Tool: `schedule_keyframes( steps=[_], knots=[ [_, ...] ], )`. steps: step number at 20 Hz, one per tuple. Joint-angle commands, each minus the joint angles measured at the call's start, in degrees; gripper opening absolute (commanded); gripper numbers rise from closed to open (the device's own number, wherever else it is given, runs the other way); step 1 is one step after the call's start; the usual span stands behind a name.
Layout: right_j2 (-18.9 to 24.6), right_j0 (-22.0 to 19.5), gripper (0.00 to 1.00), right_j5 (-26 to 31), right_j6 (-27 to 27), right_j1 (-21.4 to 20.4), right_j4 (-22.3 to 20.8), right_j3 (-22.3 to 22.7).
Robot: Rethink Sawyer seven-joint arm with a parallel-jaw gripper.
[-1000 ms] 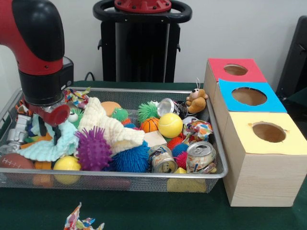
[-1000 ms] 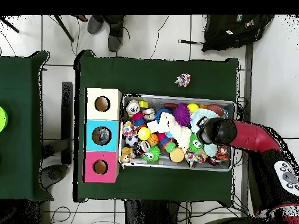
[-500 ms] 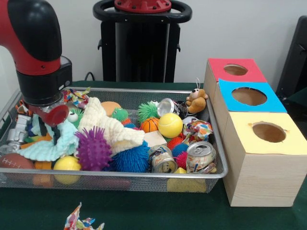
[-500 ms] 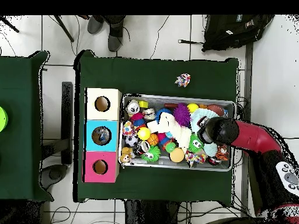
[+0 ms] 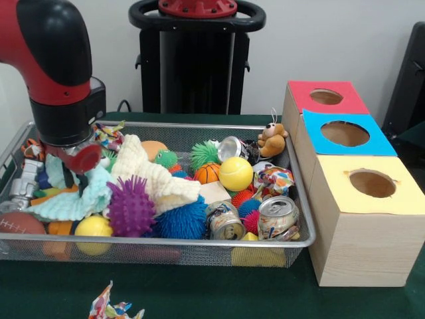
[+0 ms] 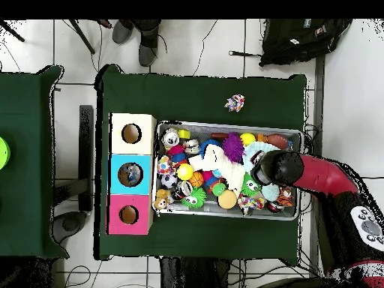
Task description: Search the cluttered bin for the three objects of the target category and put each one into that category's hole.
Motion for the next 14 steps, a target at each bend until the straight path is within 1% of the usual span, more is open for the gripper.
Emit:
schedule_keyframes(
  steps=[1, 6, 8, 14],
  knots=[
    [5.81, 4.53, 0.0, -4.18, -1.73, 4.79, 0.52, -0.52],
    [3.87, 5.99, 0.0, -3.37, -1.76, 2.86, -0.46, -1.14],
    [3.64, 5.93, 0.0, -2.87, -2.29, 2.17, -0.41, -1.19],
    [5.68, 4.41, 0.0, -0.09, -5.91, 0.47, 1.3, -1.08]
  ],
)
